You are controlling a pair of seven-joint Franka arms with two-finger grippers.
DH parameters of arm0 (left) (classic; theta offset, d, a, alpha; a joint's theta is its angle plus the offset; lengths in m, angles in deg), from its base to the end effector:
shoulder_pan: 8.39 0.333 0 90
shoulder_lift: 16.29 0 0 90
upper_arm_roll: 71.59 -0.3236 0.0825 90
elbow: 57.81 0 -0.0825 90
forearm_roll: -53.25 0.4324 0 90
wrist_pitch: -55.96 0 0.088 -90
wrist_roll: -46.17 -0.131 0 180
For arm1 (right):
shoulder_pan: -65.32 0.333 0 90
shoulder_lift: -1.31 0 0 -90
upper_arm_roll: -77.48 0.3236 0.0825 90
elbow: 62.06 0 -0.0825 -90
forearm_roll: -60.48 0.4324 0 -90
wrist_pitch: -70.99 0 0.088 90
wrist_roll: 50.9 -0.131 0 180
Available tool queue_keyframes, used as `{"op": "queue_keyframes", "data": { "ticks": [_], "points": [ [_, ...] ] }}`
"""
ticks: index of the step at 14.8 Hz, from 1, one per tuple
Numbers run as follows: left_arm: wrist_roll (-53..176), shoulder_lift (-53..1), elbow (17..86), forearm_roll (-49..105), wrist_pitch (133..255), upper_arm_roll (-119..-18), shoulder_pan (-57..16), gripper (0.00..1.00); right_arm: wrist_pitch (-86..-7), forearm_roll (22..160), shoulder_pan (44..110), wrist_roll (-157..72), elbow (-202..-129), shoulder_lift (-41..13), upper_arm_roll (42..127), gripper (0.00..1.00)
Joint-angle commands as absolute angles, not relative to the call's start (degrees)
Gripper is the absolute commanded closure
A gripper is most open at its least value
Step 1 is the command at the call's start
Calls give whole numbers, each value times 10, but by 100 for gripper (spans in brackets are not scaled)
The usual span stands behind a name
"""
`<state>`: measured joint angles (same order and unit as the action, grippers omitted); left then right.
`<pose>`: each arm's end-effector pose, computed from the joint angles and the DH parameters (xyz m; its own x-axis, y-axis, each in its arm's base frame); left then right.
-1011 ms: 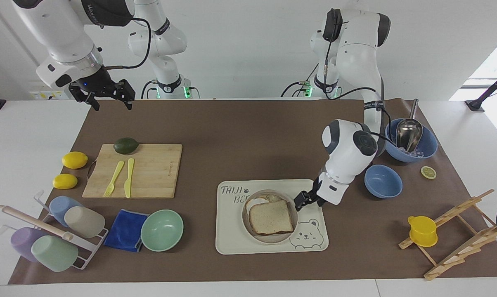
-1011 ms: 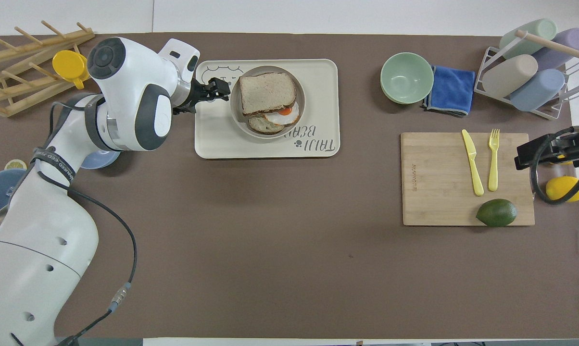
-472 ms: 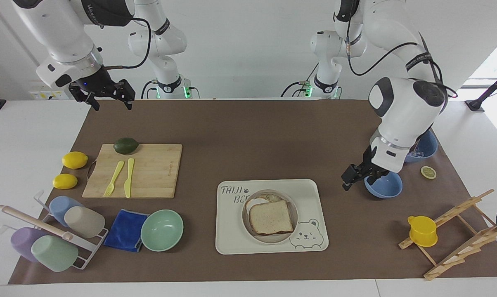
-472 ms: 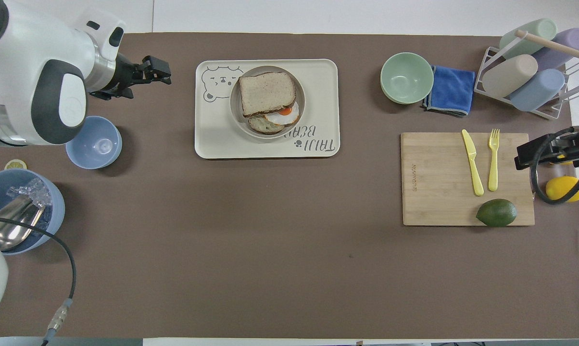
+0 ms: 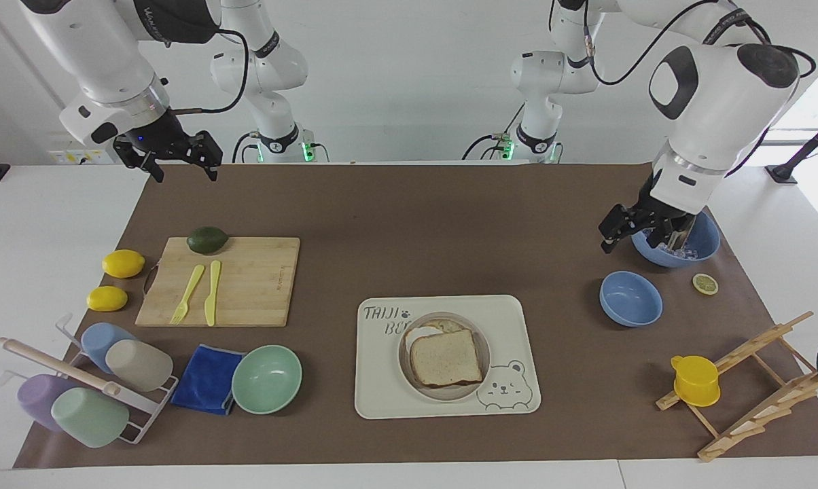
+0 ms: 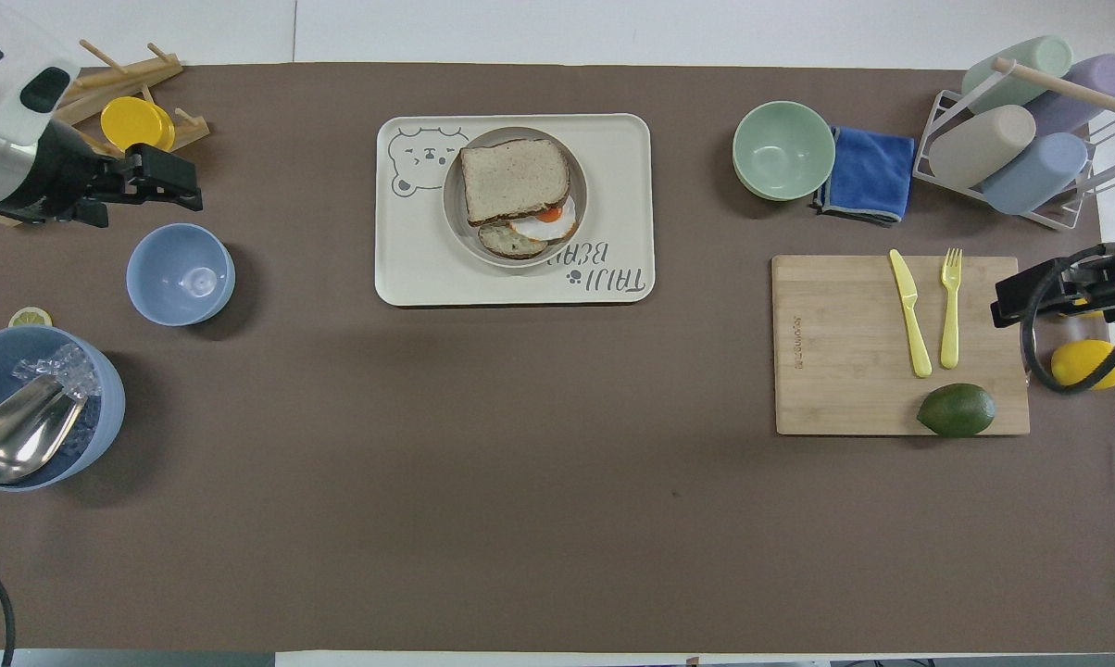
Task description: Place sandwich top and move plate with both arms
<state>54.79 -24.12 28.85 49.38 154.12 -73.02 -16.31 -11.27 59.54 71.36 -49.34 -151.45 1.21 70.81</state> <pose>0.6543 -0.0833 0.5659 0.9975 0.0461 0.0535 0.0422 -0.9965 0.0727 0.5855 -0.0087 0.6018 0.9919 0.0141 -0.1262 0.0159 -0.9998 0.0132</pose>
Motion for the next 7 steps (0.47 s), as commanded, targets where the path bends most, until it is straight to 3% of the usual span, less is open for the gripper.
{"op": "queue_keyframes", "data": {
  "ticks": [1, 5, 7],
  "points": [
    [506, -181, 332, 503, 1496, -726, -145, 0, -108, 603, 709, -493, -1526, 24, 710, 0],
    [504, -105, 424, 503, 1478, -725, -153, 0, -108, 603, 709, -493, -1527, 24, 710, 0],
    [505, -110, 420, 503, 1493, -720, -155, 0, -108, 603, 709, -493, -1527, 24, 710, 0]
  ]
}}
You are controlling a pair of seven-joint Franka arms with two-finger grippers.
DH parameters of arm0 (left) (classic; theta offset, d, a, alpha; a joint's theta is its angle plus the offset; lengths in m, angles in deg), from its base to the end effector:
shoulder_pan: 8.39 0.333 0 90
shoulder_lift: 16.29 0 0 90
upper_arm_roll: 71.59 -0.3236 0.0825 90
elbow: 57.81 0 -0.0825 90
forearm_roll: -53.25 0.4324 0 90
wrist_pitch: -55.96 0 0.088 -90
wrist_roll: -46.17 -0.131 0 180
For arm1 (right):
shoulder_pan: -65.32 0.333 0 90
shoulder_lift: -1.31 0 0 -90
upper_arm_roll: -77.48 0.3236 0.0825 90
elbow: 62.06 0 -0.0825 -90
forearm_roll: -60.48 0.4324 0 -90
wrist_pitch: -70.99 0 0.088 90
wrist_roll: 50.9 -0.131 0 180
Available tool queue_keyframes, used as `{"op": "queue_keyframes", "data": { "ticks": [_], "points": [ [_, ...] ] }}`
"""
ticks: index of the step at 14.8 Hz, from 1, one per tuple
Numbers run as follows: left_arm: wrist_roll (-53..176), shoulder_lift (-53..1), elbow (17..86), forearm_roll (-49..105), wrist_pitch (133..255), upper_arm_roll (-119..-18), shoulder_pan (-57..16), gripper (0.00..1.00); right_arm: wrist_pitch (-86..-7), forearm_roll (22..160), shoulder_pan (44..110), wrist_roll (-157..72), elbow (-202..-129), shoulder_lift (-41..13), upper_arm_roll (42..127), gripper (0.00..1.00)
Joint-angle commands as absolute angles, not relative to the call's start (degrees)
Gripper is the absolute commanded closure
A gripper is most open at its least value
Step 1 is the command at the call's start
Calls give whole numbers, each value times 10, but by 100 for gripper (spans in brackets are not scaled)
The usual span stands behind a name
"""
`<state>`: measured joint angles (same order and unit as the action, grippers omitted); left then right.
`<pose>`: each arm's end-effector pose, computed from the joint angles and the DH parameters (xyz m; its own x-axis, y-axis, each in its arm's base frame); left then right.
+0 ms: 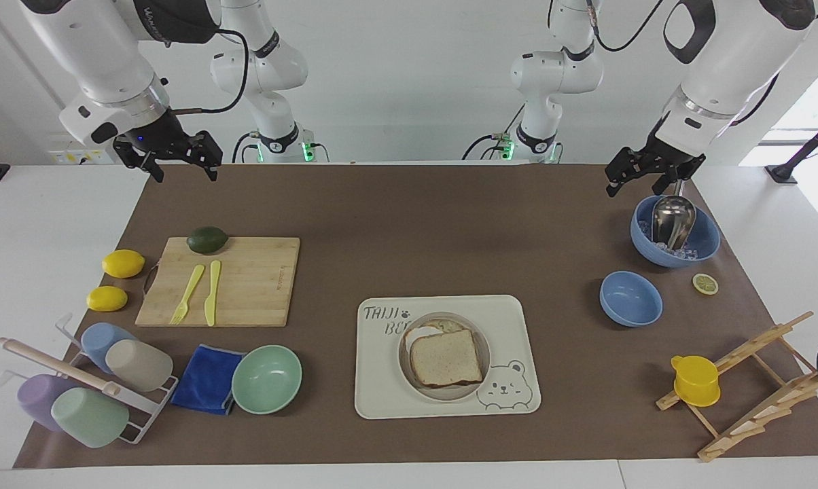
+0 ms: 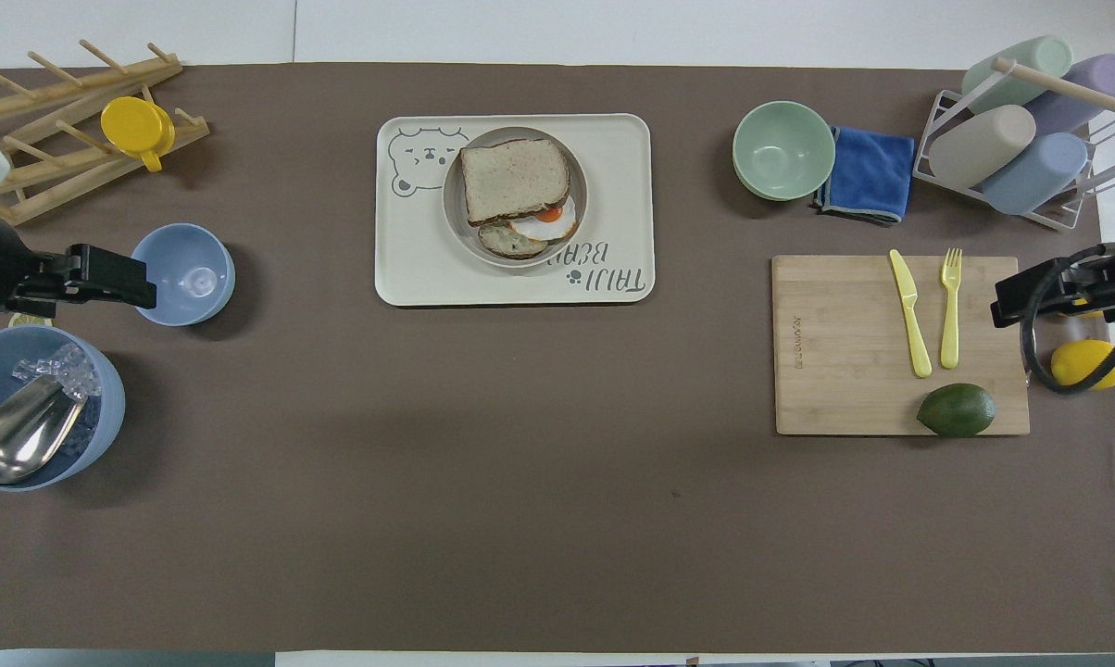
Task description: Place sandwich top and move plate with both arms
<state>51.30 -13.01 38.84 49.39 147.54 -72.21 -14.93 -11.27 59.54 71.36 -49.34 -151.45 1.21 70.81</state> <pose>0.5802 -0.0687 0.5843 0.9992 -0.0121 -0.0372 -0.0097 -0.9979 0.0647 0.5855 -0.0087 0.6018 0.9919 0.0141 -0.1262 0.0159 -0.9998 0.0132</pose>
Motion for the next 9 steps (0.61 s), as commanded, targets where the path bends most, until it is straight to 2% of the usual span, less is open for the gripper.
{"op": "queue_keyframes", "data": {
  "ticks": [1, 4, 6, 9],
  "points": [
    [506, -116, 408, 503, 1510, -719, -156, 0, -108, 603, 709, -493, -1526, 24, 710, 0],
    [508, -134, 376, 510, 1510, -719, -156, 0, -108, 603, 709, -493, -1526, 24, 710, 0],
    [505, -135, 374, 573, 1471, -704, -159, 0, -108, 603, 709, -493, -1527, 24, 710, 0],
    [507, -131, 375, 576, 1460, -696, -157, 0, -108, 603, 709, -493, -1527, 24, 710, 0]
  ]
}}
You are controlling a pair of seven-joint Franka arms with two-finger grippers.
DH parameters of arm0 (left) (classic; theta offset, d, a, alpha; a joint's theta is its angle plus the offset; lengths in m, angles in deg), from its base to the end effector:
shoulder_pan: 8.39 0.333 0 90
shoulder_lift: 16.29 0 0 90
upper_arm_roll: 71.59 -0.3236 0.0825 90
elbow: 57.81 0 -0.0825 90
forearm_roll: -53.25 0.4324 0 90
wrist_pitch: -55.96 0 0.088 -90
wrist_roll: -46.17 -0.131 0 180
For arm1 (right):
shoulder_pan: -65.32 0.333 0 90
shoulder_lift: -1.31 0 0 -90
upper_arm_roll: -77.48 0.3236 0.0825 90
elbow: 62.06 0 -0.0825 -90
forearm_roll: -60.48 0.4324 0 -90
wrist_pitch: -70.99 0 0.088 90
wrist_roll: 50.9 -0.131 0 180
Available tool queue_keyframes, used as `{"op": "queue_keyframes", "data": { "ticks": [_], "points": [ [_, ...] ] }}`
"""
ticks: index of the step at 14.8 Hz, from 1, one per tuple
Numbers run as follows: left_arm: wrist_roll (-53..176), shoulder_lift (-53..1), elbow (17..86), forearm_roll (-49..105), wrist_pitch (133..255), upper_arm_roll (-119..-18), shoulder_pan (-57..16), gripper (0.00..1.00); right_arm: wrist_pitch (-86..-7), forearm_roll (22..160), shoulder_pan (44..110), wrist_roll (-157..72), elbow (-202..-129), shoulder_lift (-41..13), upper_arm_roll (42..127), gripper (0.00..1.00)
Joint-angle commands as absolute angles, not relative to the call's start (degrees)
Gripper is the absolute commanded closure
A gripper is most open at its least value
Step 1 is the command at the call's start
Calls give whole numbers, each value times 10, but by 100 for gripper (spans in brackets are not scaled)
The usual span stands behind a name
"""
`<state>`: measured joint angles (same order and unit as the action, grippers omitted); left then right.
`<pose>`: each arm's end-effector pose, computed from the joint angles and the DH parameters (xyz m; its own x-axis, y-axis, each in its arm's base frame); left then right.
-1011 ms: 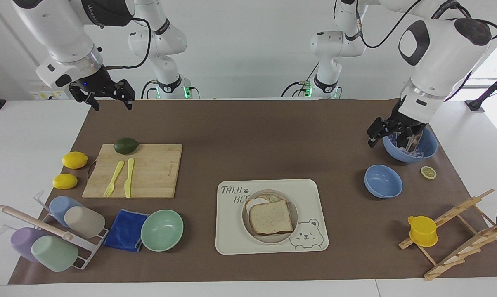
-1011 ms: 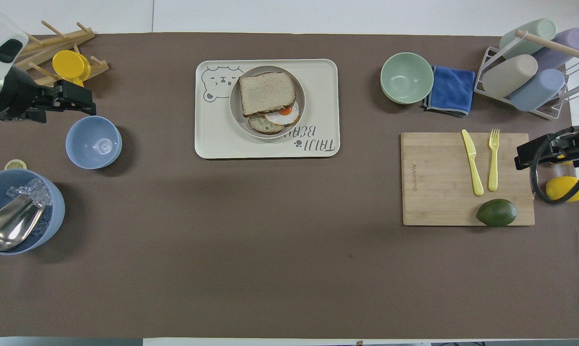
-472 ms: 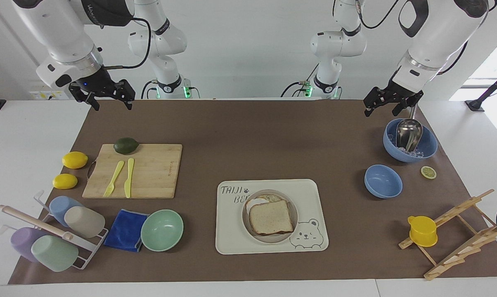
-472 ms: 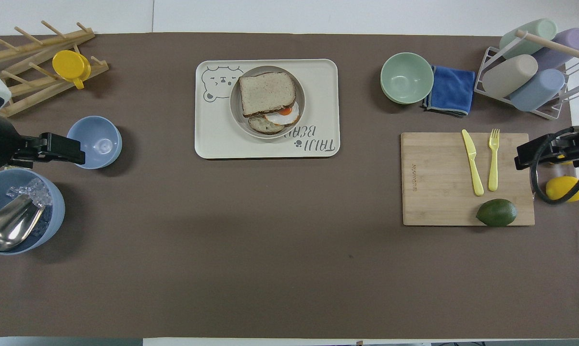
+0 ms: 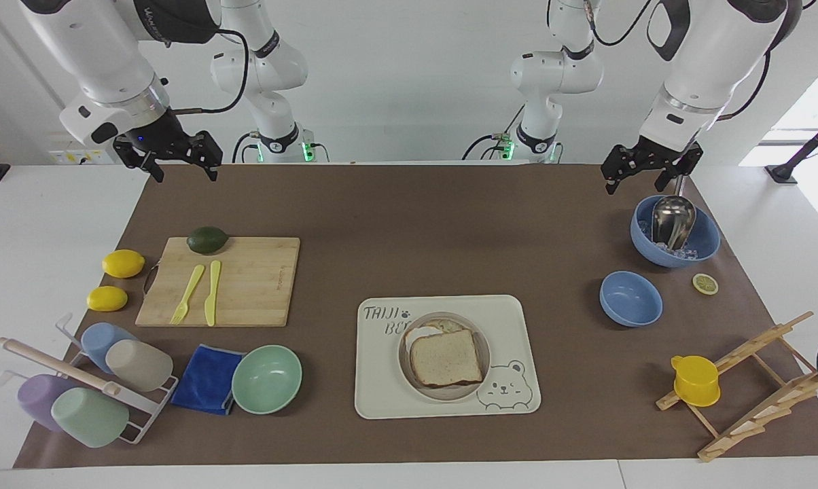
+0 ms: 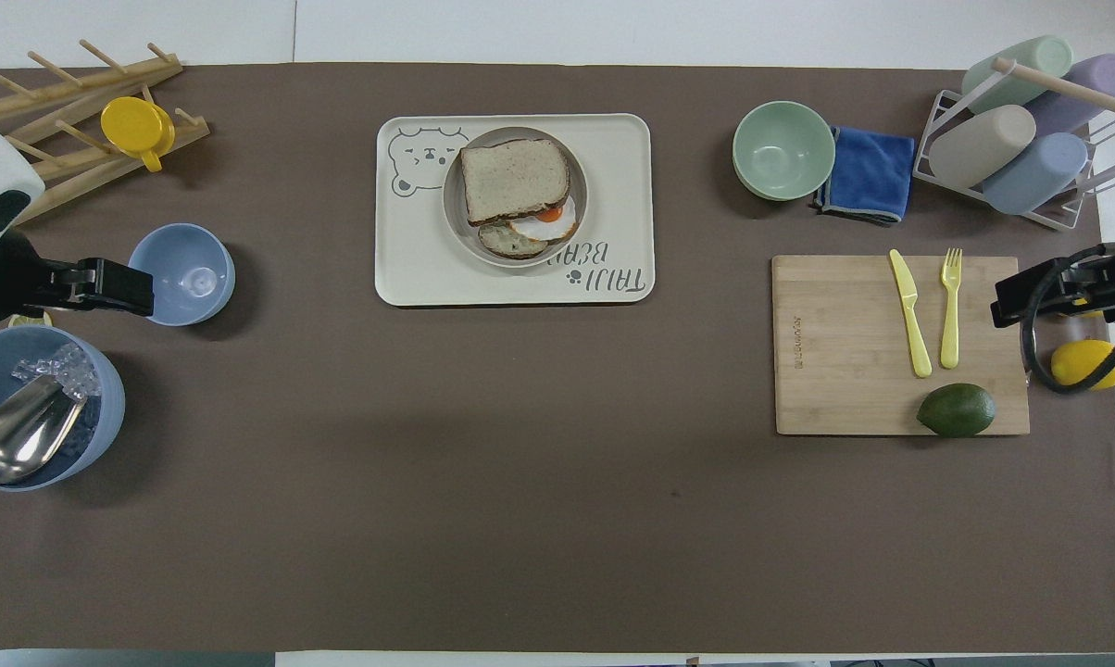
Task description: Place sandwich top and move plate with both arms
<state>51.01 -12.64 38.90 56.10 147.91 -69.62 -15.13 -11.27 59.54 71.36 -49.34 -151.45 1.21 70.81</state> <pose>0.5775 -0.0826 0.5880 0.9975 -0.0692 -0.0150 -0.0699 -0.9961 -0.0533 0.5855 -0.0087 0.6018 0.9919 0.0141 -0.1262 0.0159 -0.9998 0.0132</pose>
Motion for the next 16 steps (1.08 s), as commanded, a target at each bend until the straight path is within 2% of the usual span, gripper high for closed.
{"op": "queue_keyframes", "data": {
  "ticks": [1, 16],
  "points": [
    [509, -130, 375, 564, 1464, -697, -157, 0, -108, 603, 709, -493, -1527, 24, 710, 0],
    [511, -136, 373, 510, 1477, -702, -152, 0, -108, 603, 709, -493, -1527, 24, 710, 0]
  ]
}}
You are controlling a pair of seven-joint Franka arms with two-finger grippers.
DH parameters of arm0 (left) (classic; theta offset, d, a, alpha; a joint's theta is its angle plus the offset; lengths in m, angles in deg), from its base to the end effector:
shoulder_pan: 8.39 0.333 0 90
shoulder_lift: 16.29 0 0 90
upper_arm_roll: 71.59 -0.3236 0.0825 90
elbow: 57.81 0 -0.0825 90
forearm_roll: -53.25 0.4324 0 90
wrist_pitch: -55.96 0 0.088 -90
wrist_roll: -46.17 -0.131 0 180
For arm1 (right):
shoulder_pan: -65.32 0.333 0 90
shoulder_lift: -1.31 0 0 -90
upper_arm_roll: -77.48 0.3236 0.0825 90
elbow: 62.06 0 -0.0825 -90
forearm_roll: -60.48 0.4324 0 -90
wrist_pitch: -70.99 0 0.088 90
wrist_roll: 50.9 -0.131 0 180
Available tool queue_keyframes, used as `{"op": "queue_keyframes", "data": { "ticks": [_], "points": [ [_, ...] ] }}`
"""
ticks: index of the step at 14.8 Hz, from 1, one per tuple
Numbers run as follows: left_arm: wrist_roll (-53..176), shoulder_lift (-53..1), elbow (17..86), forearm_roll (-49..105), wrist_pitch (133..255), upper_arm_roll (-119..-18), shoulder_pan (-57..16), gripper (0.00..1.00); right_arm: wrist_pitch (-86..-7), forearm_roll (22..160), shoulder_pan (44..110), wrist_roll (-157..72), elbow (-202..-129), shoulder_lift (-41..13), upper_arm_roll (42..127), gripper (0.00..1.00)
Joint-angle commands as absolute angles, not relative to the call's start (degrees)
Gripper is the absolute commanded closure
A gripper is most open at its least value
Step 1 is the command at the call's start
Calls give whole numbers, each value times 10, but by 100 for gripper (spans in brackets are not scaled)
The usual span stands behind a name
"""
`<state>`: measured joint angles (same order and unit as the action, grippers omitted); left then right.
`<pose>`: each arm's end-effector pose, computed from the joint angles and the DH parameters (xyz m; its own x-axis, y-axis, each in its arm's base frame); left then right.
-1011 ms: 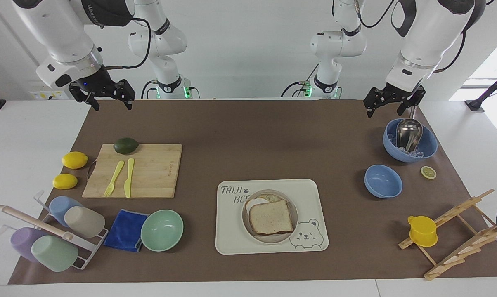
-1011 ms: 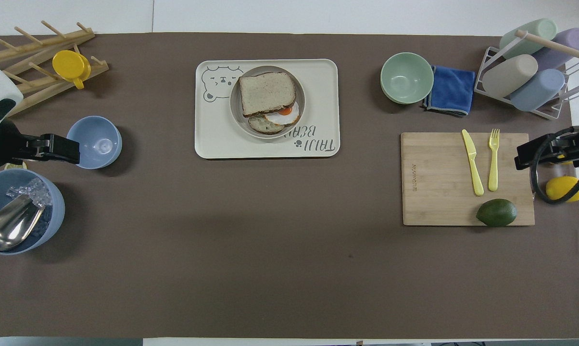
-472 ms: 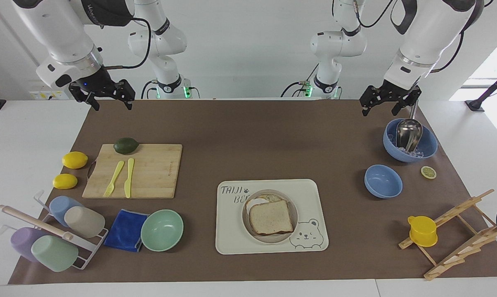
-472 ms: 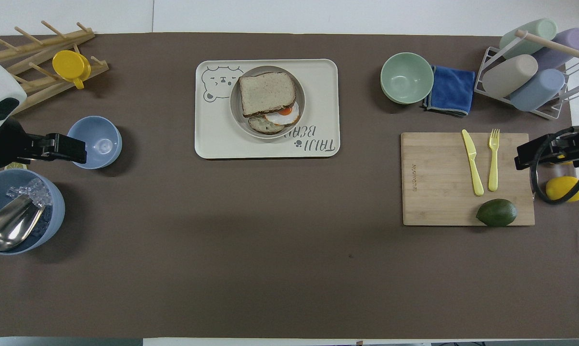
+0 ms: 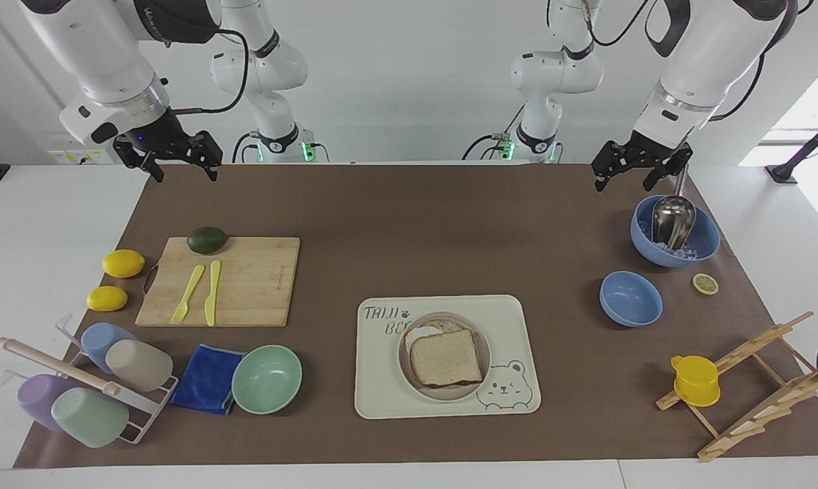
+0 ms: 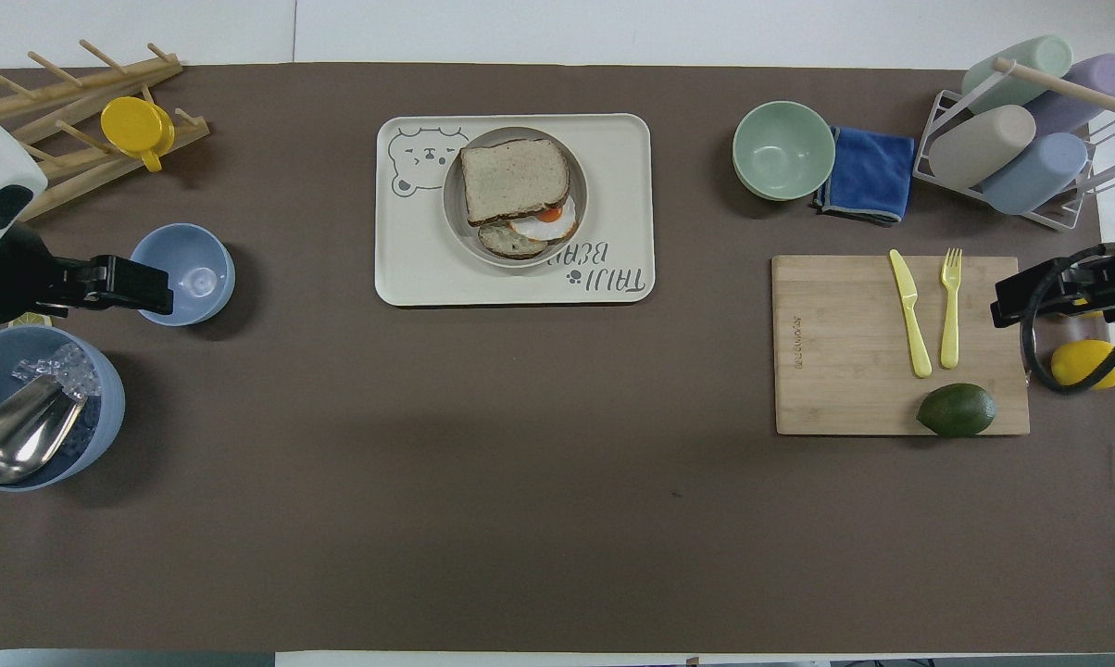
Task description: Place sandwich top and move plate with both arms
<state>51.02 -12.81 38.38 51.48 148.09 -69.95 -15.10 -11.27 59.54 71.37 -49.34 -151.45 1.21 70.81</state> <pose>0.5784 -0.0893 0.5911 0.9981 -0.0599 -0.0126 -0.0595 -0.9978 0.0282 0.5855 -0.0086 0.6018 0.9919 0.0143 -0.1262 0.0160 -0.9998 0.0132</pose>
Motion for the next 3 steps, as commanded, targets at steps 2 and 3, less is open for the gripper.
{"op": "queue_keyframes", "data": {
  "ticks": [2, 3],
  "points": [
    [512, -135, 373, 510, 1477, -702, -152, 0, -108, 603, 709, -493, -1527, 24, 710, 0],
    [511, -135, 373, 510, 1476, -702, -151, 0, -108, 603, 709, -493, -1527, 24, 710, 0]
  ]
}}
